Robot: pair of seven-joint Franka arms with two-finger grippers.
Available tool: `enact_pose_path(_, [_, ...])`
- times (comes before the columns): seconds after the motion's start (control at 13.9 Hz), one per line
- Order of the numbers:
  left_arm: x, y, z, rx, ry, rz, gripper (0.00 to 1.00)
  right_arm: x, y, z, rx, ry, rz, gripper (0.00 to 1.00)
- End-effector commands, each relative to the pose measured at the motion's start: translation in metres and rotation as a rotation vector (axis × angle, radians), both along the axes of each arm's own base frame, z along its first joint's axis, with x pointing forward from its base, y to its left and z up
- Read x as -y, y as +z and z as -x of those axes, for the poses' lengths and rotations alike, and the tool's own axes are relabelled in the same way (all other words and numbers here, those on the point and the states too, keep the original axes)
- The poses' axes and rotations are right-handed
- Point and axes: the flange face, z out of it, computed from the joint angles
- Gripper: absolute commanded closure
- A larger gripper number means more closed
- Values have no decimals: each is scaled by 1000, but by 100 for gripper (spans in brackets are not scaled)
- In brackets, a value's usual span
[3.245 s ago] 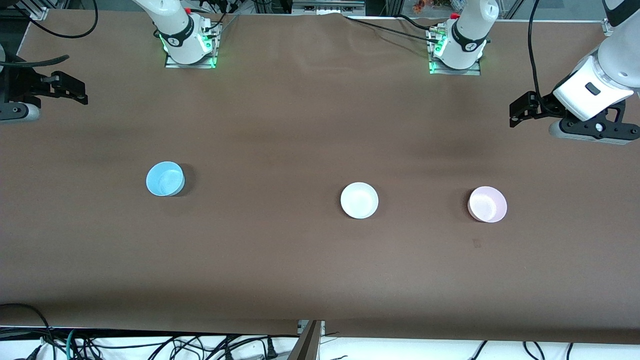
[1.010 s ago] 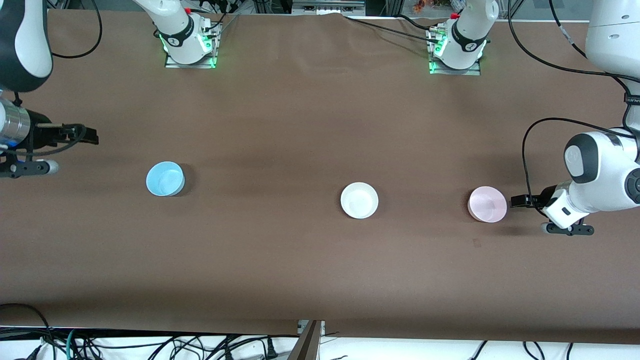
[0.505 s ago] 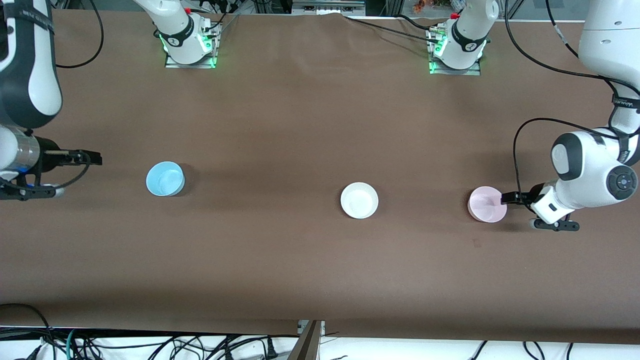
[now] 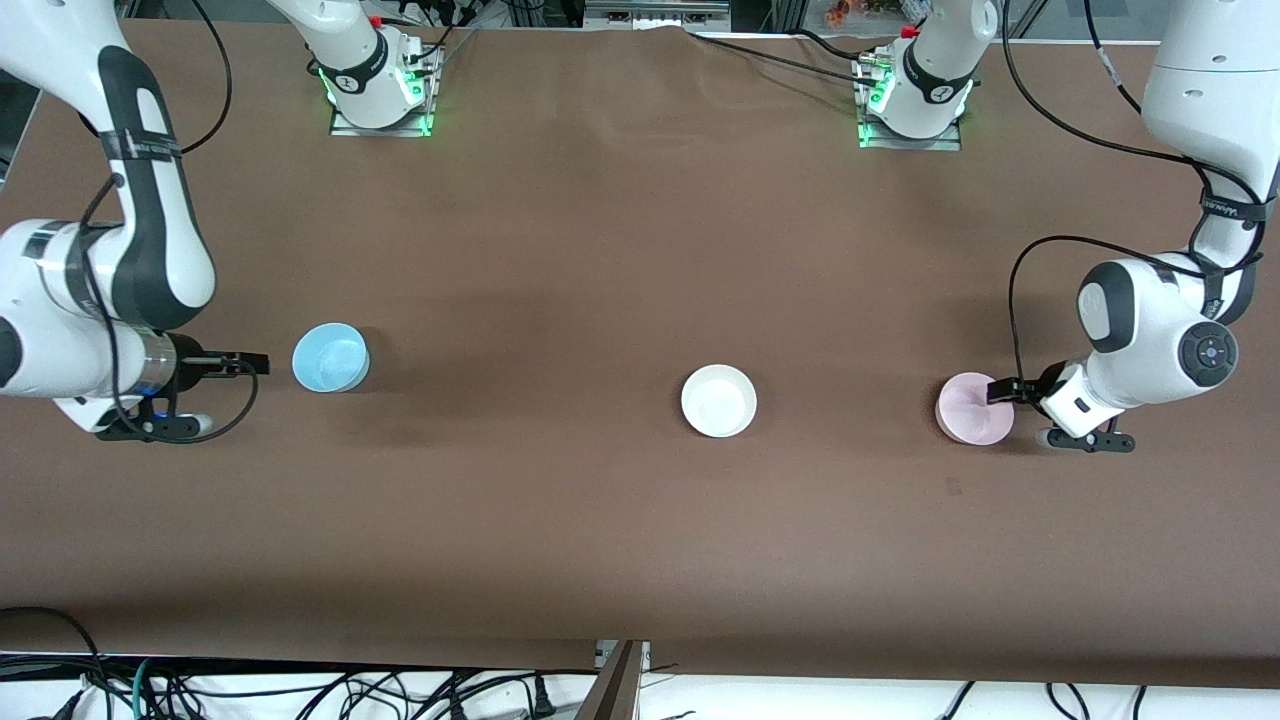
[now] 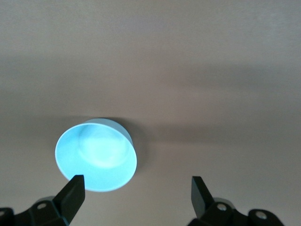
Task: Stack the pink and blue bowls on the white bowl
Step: 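Lower both grippers onto the bowl rims and close them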
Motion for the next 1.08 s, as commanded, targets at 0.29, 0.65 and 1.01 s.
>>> enact_pose_path(0.29, [9, 23, 9, 9, -14, 4, 28, 0, -60, 36, 58, -36, -42, 0])
enact_pose_path(0.65, [30, 28, 10, -3, -15, -4, 39, -2, -83, 51, 52, -76, -72, 0])
enact_pose_path(1.01, [30, 24, 12, -8, -20, -6, 46, 1, -98, 61, 61, -64, -72, 0])
